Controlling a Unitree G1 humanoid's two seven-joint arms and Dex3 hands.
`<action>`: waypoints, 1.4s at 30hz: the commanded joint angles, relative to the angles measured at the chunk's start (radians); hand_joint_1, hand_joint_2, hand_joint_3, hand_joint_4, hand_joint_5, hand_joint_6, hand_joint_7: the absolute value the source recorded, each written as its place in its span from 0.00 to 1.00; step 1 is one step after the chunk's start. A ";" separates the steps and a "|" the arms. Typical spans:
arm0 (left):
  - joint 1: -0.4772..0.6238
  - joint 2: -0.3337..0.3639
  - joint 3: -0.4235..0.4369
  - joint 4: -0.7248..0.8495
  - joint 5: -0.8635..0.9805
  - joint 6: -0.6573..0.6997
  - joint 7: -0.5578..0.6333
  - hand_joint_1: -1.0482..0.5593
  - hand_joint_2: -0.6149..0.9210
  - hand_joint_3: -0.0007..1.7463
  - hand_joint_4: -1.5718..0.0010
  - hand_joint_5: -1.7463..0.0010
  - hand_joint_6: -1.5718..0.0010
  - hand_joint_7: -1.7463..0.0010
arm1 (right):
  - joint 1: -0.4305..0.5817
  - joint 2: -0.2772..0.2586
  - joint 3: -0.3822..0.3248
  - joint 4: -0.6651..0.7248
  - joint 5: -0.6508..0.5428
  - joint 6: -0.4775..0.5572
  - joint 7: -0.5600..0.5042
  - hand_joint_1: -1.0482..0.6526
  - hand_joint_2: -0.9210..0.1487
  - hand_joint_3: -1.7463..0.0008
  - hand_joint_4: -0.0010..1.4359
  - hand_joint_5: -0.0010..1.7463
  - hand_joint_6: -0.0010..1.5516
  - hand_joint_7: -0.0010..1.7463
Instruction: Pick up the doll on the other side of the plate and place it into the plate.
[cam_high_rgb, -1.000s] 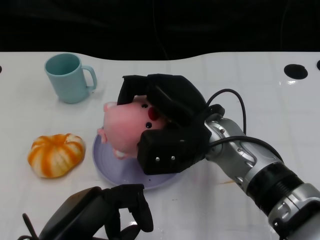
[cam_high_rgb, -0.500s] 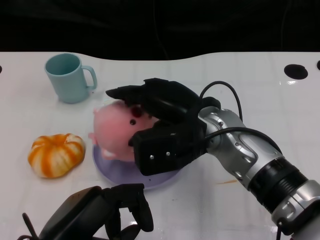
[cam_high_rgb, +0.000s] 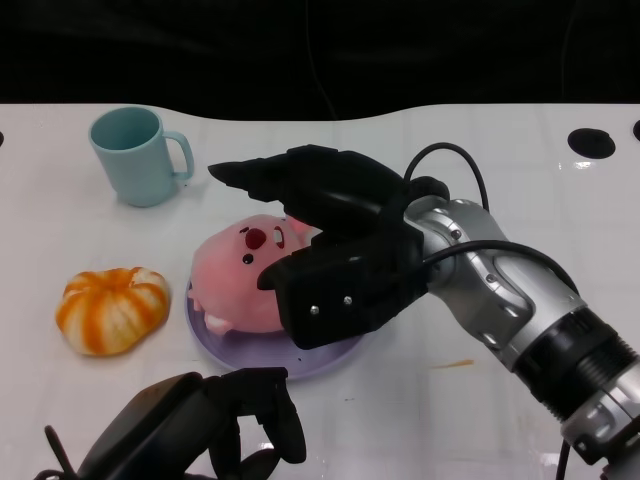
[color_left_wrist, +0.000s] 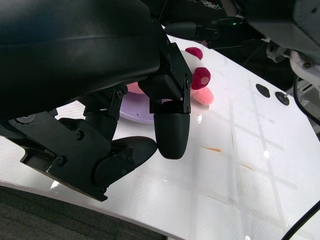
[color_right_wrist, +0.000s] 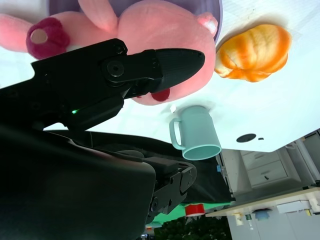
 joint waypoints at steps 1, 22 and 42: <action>-0.001 0.011 0.010 -0.003 -0.003 -0.004 0.002 0.53 0.78 0.59 0.56 0.06 0.57 0.26 | 0.020 -0.036 -0.014 -0.055 0.017 0.007 0.024 0.04 0.00 0.81 0.00 0.10 0.03 0.00; -0.010 0.023 0.011 0.001 0.016 -0.005 -0.002 0.53 0.78 0.59 0.55 0.08 0.56 0.26 | 0.318 -0.291 -0.184 -0.383 0.202 -0.127 0.082 0.21 0.00 0.89 0.03 0.39 0.18 0.06; -0.015 0.028 0.009 -0.012 0.022 0.019 -0.005 0.55 0.78 0.58 0.55 0.08 0.56 0.27 | 0.623 -0.400 -0.387 -0.680 0.421 0.069 0.203 0.60 0.37 0.45 0.54 0.79 0.67 0.31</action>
